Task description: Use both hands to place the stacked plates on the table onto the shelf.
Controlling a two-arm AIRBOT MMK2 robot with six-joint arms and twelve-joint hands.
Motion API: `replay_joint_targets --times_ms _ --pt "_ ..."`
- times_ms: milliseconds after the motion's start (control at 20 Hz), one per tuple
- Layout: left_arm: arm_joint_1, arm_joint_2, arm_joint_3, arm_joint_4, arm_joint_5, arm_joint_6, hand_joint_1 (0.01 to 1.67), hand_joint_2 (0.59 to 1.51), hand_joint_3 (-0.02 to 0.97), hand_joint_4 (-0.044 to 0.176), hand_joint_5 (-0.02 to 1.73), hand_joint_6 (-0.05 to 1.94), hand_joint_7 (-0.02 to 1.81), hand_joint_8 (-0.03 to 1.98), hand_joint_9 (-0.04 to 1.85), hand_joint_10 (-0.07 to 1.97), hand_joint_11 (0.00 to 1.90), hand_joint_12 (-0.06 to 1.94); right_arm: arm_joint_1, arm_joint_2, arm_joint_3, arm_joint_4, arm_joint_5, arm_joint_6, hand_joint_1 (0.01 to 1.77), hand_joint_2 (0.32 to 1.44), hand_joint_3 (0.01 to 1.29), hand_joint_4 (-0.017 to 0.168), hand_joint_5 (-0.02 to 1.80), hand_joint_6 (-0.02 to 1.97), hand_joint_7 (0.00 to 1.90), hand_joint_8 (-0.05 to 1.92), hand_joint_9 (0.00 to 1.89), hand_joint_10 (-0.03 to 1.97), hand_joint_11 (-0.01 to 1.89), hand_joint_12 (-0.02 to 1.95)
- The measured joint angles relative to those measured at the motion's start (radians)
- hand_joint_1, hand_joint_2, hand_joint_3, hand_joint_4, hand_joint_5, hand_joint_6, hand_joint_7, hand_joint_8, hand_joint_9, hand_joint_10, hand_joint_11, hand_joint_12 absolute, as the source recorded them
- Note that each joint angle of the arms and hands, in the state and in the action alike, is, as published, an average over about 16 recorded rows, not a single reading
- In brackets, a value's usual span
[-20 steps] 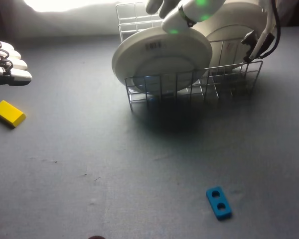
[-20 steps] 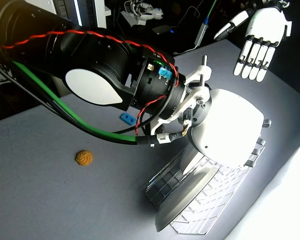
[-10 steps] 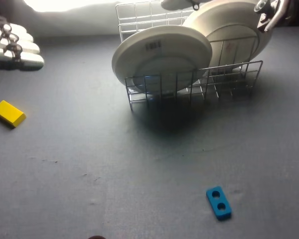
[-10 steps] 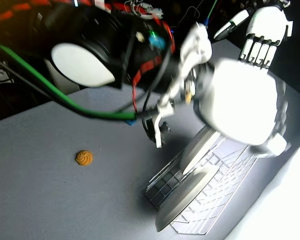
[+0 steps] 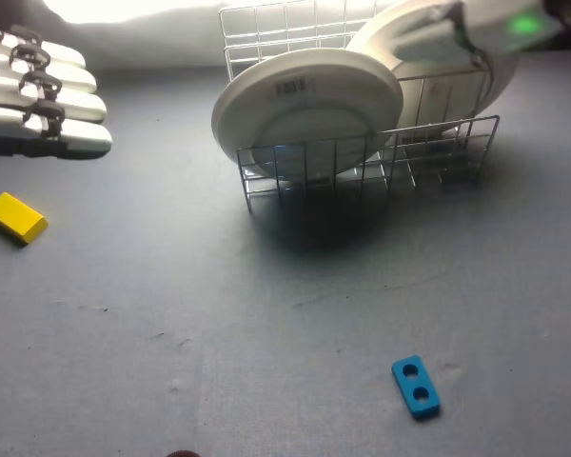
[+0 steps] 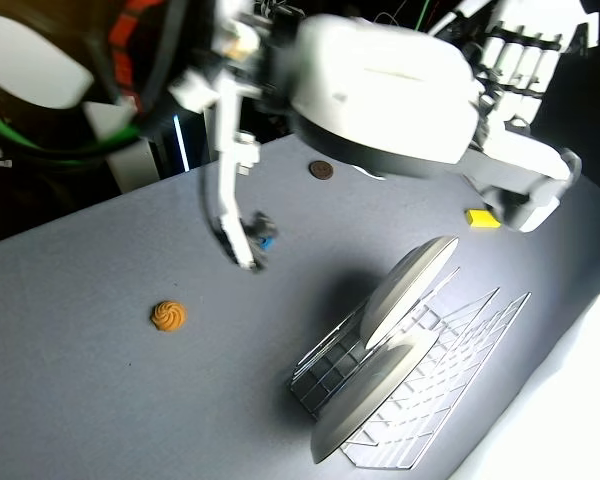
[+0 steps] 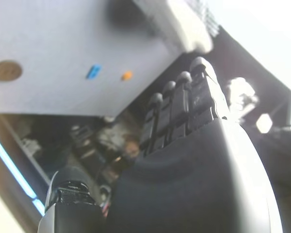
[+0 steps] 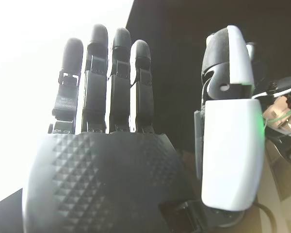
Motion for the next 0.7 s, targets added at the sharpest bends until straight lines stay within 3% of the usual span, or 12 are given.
replay_joint_targets --times_ms 350,700 --pt "0.01 0.013 -0.012 0.013 -0.01 -0.009 0.02 1.021 0.007 0.006 0.02 0.02 0.01 0.0 0.02 -0.06 0.02 0.0 -0.056 0.133 -0.118 0.109 0.034 -0.164 0.87 0.97 0.01 0.003 0.6 0.02 0.64 0.02 0.61 0.02 0.08 1.16" --pt "0.018 0.014 -0.001 0.013 -0.008 -0.013 0.02 1.021 0.007 0.006 0.02 0.02 0.01 0.0 0.02 -0.06 0.02 0.01 -0.081 0.184 -0.174 0.168 0.058 -0.267 0.87 0.98 0.01 0.004 0.6 0.02 0.64 0.02 0.61 0.02 0.07 1.16"
